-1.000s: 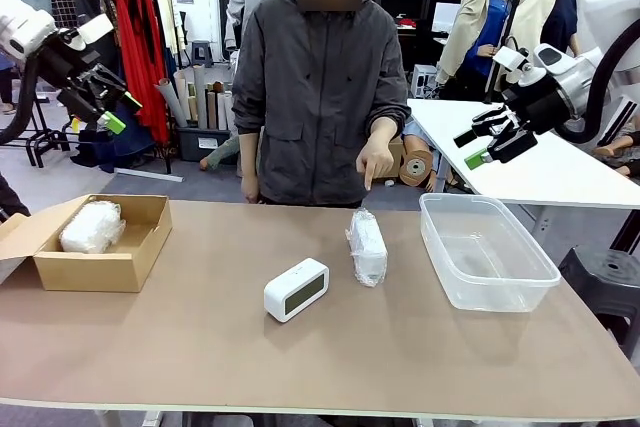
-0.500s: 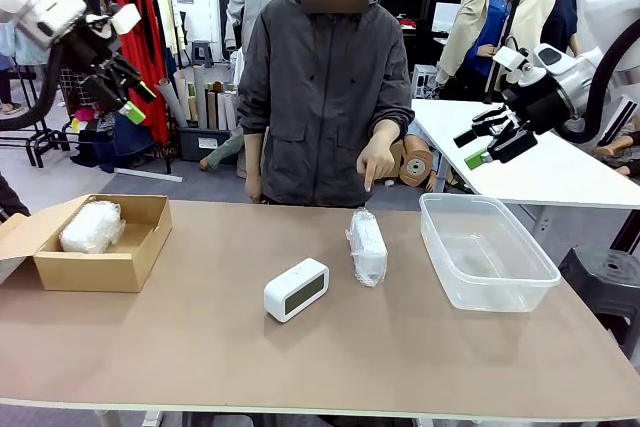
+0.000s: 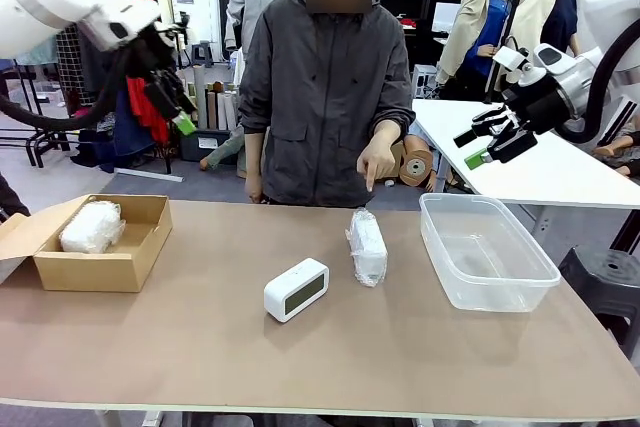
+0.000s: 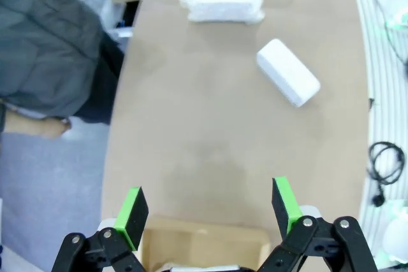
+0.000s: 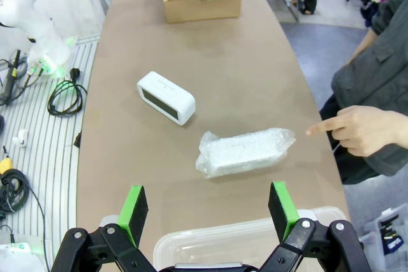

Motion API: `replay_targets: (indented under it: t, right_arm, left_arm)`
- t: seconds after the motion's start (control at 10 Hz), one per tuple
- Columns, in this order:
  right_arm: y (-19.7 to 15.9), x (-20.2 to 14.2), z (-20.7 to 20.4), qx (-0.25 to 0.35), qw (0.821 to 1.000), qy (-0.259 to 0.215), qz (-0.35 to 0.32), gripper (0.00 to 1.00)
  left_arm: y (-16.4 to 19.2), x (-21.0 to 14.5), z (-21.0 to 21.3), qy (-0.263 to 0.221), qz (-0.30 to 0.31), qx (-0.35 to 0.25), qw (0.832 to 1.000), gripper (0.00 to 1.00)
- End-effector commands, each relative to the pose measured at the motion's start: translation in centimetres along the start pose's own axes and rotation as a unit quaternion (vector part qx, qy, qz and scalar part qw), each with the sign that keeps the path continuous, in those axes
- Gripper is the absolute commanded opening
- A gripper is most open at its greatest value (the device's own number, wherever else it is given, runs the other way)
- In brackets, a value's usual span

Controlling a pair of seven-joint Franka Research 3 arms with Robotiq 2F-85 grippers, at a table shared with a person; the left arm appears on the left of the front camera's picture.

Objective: Separate and place wrapped and unwrapped clocks.
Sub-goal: Pick up the Digital clock indicated by the person.

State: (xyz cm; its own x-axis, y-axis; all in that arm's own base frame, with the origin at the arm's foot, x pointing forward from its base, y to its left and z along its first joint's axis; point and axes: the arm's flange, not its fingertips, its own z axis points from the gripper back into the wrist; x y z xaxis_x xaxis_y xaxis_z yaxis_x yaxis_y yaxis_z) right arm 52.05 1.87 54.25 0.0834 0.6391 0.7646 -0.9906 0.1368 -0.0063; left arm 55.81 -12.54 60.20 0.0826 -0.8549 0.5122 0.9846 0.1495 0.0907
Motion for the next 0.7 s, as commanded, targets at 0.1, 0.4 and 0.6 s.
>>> replay_targets:
  t: [0.1, 0.4, 0.6]
  right_arm:
    - [0.1, 0.1, 0.1, -0.002, 1.0, 0.0, 0.001, 1.0]
    - [0.1, 0.1, 0.1, -0.002, 1.0, 0.0, 0.001, 1.0]
    - [0.1, 0.1, 0.1, -0.002, 1.0, 0.0, 0.001, 1.0]
  left_arm:
    - [-4.9, 3.2, -2.5, -0.002, -0.034, -0.025, 0.999, 1.0]
    - [-8.7, 6.3, -5.5, -0.031, -0.092, -0.045, 0.994, 1.0]
    - [-9.1, 6.8, -6.6, -0.059, -0.099, -0.066, 0.991, 1.0]
